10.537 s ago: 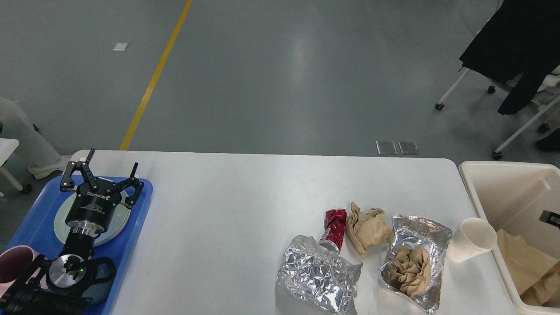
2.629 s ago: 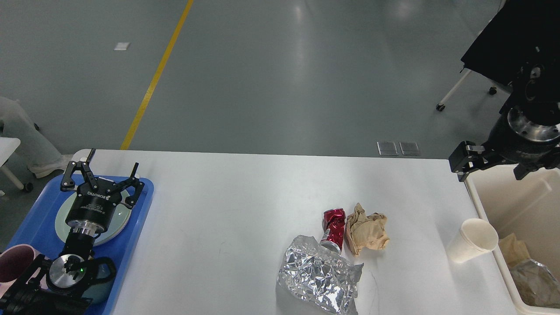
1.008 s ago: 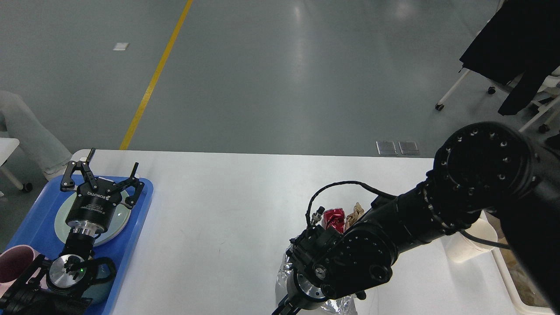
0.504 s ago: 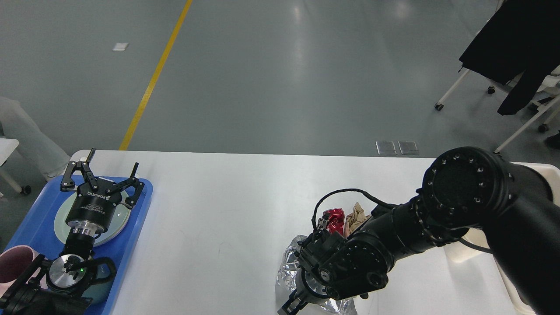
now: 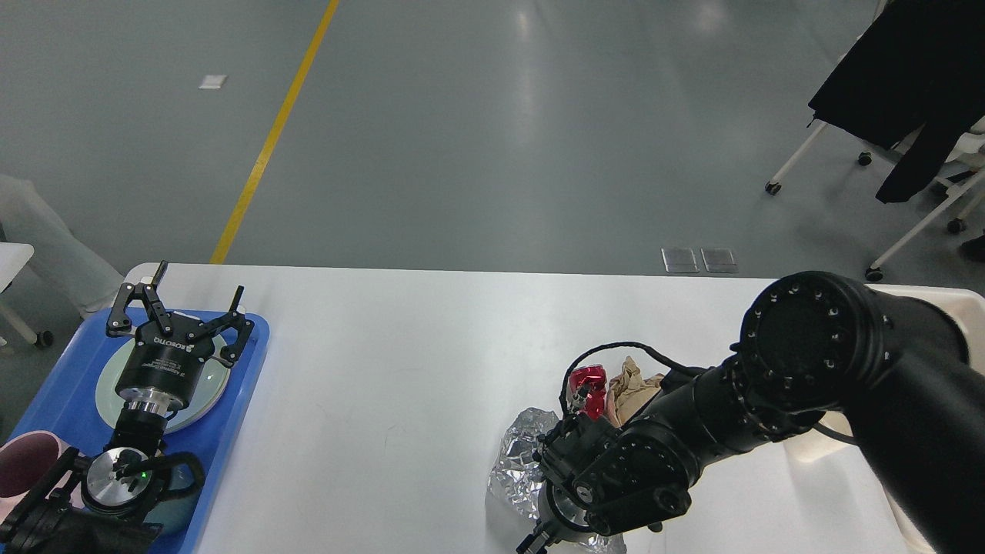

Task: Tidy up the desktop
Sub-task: 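Lower the right gripper onto the silver foil wrapper and grasp it, then lift the foil wrapper and carry it toward the white bin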

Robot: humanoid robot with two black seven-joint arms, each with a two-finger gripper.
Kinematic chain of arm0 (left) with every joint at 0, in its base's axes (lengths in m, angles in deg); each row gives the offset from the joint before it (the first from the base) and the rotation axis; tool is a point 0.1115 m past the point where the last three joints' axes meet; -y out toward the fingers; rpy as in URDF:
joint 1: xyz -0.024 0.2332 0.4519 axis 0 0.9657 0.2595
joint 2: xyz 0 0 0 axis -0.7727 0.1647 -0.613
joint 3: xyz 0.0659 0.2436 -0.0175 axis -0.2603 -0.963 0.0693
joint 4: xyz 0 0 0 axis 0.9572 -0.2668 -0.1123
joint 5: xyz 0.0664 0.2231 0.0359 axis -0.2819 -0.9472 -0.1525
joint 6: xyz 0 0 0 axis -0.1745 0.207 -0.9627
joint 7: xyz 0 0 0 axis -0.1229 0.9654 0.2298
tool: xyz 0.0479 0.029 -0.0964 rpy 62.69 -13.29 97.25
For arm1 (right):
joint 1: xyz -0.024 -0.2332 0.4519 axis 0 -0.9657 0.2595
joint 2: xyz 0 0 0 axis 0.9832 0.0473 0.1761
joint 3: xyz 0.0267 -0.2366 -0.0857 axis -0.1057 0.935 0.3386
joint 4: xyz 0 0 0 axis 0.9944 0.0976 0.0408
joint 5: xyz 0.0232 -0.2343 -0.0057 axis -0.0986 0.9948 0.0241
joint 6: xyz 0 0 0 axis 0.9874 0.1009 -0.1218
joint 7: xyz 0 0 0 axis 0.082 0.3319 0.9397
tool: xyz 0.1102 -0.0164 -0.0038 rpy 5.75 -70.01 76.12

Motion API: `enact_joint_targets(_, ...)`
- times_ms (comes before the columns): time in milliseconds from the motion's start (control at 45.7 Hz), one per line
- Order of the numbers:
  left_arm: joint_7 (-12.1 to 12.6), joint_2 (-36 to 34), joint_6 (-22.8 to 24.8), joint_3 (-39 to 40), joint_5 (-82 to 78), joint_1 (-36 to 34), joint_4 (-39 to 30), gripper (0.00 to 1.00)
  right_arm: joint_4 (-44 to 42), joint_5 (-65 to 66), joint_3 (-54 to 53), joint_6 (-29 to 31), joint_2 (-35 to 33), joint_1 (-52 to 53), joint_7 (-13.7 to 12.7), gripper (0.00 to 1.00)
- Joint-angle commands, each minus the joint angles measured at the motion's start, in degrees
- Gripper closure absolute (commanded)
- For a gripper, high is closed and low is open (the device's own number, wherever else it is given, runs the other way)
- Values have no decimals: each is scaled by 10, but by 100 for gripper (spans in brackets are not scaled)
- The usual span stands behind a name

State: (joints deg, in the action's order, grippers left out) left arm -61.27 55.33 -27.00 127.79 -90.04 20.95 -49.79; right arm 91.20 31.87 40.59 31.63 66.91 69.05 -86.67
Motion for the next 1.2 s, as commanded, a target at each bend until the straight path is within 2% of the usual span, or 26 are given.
enact_joint_targets(0, 0, 0, 0, 0, 0, 0, 0, 4, 1, -3, -1, 1, 0, 1, 0, 100)
enact_joint_targets(241, 0, 0, 0, 0, 0, 0, 0, 4, 4, -7, -2, -3, 2, 0, -1, 100)
enact_joint_targets(570, 0, 0, 0, 0, 0, 0, 0, 4, 25, -94, -1, 7, -11, 39, -2, 100)
enact_joint_targets(811, 0, 0, 0, 0, 0, 0, 0, 4, 78, -236, 1, 95, -80, 151, 1, 100)
enact_joint_targets(942, 0, 0, 0, 0, 0, 0, 0, 4, 139, -273, 1, 125, -117, 245, 4, 100)
enact_joint_targets(1183, 0, 0, 0, 0, 0, 0, 0, 4, 186, -351, 47, 234, -201, 416, 6, 100)
